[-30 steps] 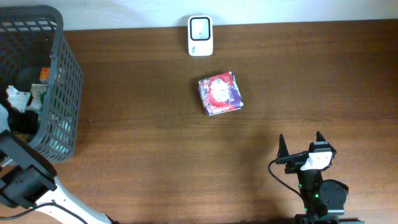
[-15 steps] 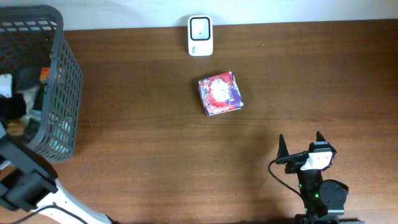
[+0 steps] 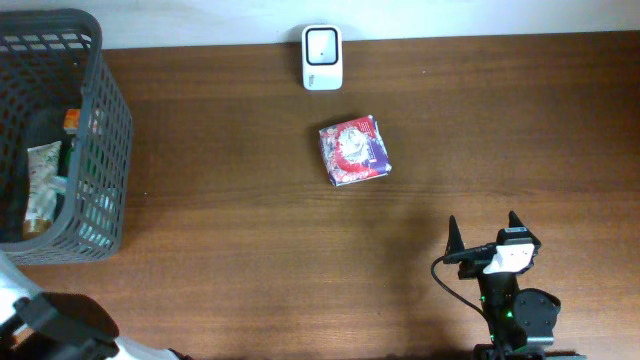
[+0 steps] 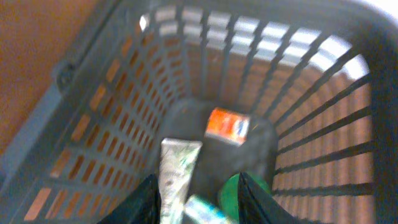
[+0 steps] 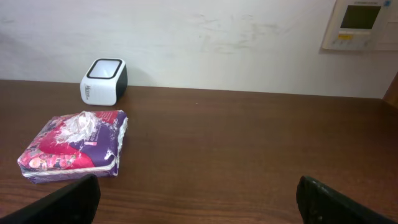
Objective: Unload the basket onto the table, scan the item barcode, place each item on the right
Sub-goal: 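Return the left gripper to the basket and grasp the white tube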
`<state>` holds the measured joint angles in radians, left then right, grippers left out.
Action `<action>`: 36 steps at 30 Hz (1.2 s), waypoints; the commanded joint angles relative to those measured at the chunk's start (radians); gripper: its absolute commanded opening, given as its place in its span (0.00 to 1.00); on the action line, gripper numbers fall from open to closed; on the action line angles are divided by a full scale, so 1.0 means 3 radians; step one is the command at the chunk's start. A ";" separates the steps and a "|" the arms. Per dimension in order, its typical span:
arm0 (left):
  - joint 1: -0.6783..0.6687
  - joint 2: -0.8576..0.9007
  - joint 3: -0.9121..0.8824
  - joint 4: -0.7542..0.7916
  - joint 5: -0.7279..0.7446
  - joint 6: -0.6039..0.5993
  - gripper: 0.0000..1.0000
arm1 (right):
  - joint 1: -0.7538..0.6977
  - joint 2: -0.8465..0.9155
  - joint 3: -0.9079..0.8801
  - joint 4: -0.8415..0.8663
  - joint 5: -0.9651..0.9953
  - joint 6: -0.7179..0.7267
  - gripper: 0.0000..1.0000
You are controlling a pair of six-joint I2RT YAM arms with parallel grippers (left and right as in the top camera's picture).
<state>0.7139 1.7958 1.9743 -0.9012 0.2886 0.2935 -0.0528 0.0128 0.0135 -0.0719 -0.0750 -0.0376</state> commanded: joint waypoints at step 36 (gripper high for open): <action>0.0140 0.1391 -0.0880 0.0097 -0.0914 0.0490 0.42 | -0.0022 -0.0022 -0.0027 -0.0005 0.0005 -0.0011 0.99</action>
<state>0.7429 2.1944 1.7939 -0.9081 -0.0071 0.4526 -0.0528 0.0128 0.0135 -0.0719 -0.0753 -0.0372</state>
